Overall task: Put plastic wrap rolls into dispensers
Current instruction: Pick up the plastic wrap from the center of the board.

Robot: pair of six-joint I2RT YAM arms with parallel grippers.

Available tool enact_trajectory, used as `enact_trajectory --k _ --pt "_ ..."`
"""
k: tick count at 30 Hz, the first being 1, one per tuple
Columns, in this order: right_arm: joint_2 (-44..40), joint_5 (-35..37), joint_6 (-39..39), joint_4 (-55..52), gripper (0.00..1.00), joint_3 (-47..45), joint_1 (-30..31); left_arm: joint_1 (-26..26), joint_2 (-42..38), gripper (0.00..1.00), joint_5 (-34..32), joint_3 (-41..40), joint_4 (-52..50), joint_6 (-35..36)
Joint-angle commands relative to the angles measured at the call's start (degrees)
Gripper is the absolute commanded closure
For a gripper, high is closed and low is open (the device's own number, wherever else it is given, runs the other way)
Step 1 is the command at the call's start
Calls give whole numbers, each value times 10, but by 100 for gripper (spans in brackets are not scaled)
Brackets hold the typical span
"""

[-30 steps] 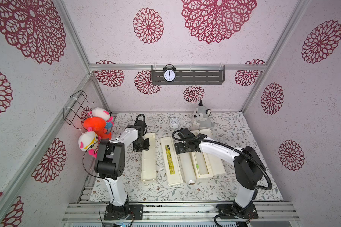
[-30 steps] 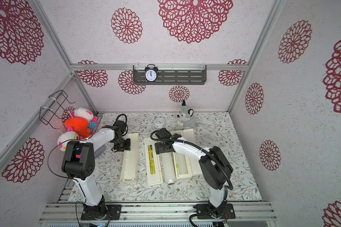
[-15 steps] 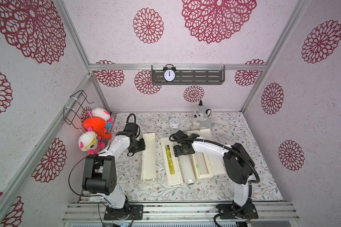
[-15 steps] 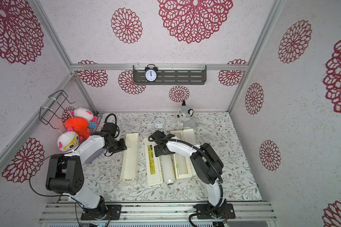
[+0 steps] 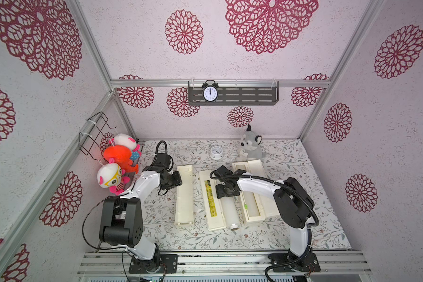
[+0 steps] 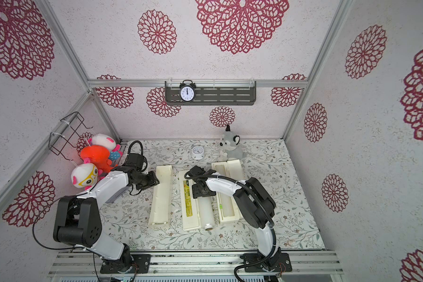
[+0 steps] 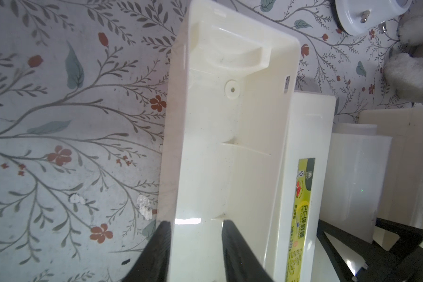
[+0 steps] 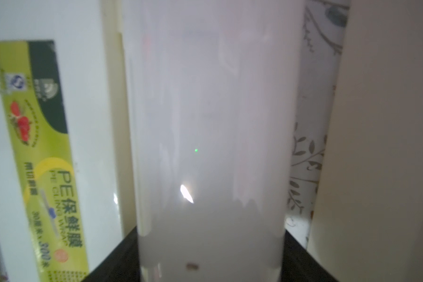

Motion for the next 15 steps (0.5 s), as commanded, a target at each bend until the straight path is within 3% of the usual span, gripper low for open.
enact_trajectory --k 1,15 --pt "7 -4 9 -18 30 -21 -1 3 -10 61 13 -5 19 -8" --pt "-98 5 13 23 47 -38 -24 4 -15 58 58 -2 38 -22"
